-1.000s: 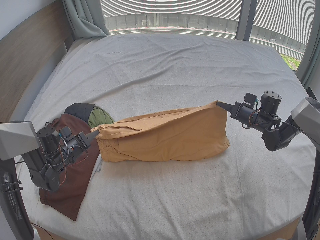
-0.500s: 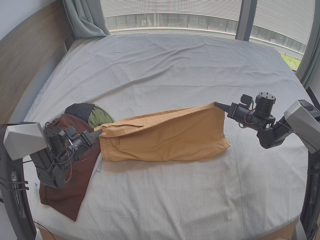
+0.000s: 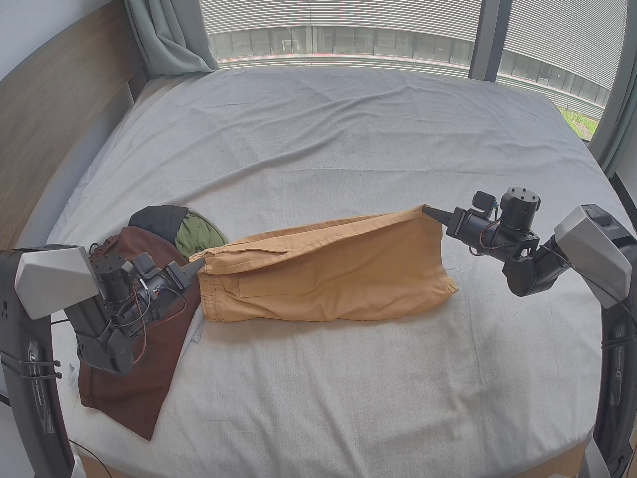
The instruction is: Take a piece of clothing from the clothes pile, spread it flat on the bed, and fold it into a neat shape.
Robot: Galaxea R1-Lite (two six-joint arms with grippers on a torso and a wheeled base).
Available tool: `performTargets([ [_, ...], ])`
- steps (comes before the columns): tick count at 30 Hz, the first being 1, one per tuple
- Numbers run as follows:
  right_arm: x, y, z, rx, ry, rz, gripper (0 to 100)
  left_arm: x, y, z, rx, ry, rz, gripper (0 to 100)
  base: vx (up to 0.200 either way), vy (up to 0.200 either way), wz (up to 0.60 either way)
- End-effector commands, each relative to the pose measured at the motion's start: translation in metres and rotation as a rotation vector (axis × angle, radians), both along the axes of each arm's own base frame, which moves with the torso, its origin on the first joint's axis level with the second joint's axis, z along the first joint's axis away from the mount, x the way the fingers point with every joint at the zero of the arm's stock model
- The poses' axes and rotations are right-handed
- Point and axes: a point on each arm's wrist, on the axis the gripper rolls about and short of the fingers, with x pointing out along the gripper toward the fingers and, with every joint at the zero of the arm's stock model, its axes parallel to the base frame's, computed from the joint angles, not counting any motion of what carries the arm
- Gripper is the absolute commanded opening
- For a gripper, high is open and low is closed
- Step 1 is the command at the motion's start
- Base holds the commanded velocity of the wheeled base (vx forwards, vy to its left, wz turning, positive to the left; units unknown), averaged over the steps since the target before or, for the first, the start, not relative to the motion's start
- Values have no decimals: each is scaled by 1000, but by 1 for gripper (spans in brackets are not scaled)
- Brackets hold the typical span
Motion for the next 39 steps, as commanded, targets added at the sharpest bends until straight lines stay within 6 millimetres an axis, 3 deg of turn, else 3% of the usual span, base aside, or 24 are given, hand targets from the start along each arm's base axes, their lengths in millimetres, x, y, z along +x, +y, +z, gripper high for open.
performTargets([
  [1,6,2,-10,0,5,2,100,2,0,-1,-2,-2,1,100,0,0,0],
  [9,11,-1,-6,3,-18,-4,100,8,6,5,-28,-23,33,100,0,0,0],
  [22,-8,6,2,-2,10,11,100,6,10,12,-27,-36,47,100,0,0,0],
  [31,-43,17,13,-14,54,34,100,-11,7,33,-29,-55,25,100,0,0,0],
  [39,-59,20,-2,-30,112,-7,100,-17,0,37,-24,-58,5,100,0,0,0],
])
